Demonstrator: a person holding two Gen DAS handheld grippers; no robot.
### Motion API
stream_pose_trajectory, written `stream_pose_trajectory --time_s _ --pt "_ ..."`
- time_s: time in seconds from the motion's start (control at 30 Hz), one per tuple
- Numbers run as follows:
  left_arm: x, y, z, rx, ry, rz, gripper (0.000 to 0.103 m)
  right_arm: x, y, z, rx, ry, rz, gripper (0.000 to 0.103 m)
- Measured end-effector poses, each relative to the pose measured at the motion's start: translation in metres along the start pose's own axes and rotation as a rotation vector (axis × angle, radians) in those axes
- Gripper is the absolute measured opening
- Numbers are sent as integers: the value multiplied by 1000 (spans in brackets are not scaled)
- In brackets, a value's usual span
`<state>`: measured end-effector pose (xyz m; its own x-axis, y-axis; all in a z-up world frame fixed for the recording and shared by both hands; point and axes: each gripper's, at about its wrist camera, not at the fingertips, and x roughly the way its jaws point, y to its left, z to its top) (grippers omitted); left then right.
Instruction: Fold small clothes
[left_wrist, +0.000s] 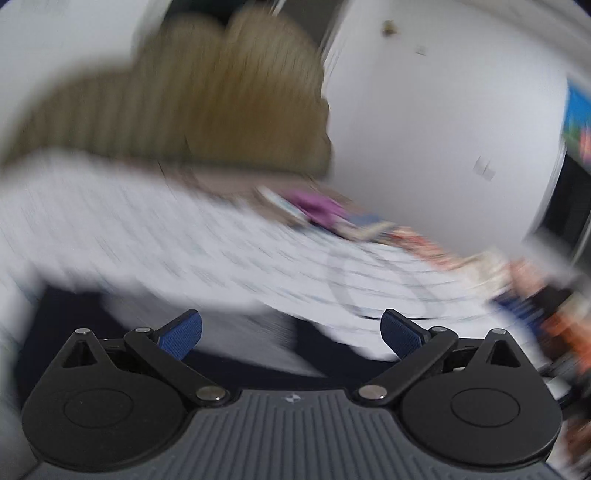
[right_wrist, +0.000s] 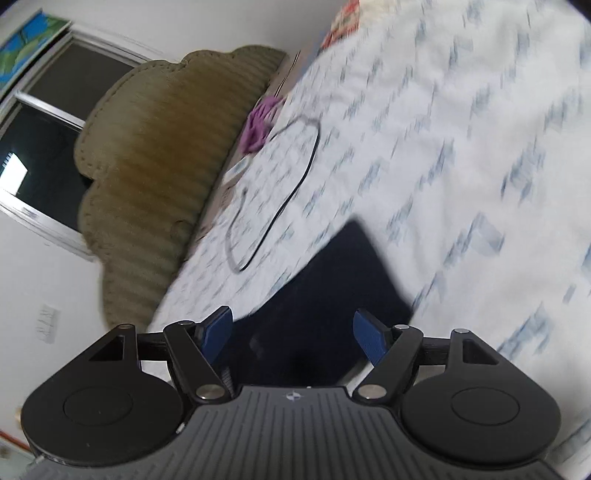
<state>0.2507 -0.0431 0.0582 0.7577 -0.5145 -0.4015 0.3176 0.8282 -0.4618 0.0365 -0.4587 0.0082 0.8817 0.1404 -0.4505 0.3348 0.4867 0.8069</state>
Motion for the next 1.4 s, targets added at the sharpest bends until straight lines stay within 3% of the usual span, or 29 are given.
stream_pose_trajectory --time_s 0.07,0.13,0.27,0.37,0.47,0.63,0.83,1.0,1.07,1.13,1.2,1.4 --pt "23 -13 -14 -153 79 -94 103 13 -7 -12 78 30 51 71" --pt "49 -29 -29 -239 159 -170 103 31 -10 -22 129 79 60 71" --pt "102 -66 -54 -291 259 -256 103 42 -3 -36 145 88 94 71" --pt "135 -96 -69 -251 317 -240 103 44 -8 -41 201 66 87 73" --pt "164 -112 -84 -314 404 -274 103 39 -15 -42 242 66 142 71" --pt "189 -132 -98 -312 432 -256 103 10 -34 -37 299 6 227 70" --pt "200 -149 -113 -250 490 -256 100 -4 -41 -32 294 -5 276 73" --pt "208 -161 -121 -161 462 -217 99 -5 -46 -34 292 2 281 73" --pt "207 -166 -122 -128 449 -213 86 -8 -51 -38 298 1 288 73" --pt "208 -169 -123 -80 458 -182 34 -12 -54 -42 303 0 284 74" --pt "212 -170 -126 -40 477 -138 24 -14 -58 -43 309 -10 282 74" --pt "212 -179 -122 62 484 -122 14 -17 -62 -47 325 -25 279 75"
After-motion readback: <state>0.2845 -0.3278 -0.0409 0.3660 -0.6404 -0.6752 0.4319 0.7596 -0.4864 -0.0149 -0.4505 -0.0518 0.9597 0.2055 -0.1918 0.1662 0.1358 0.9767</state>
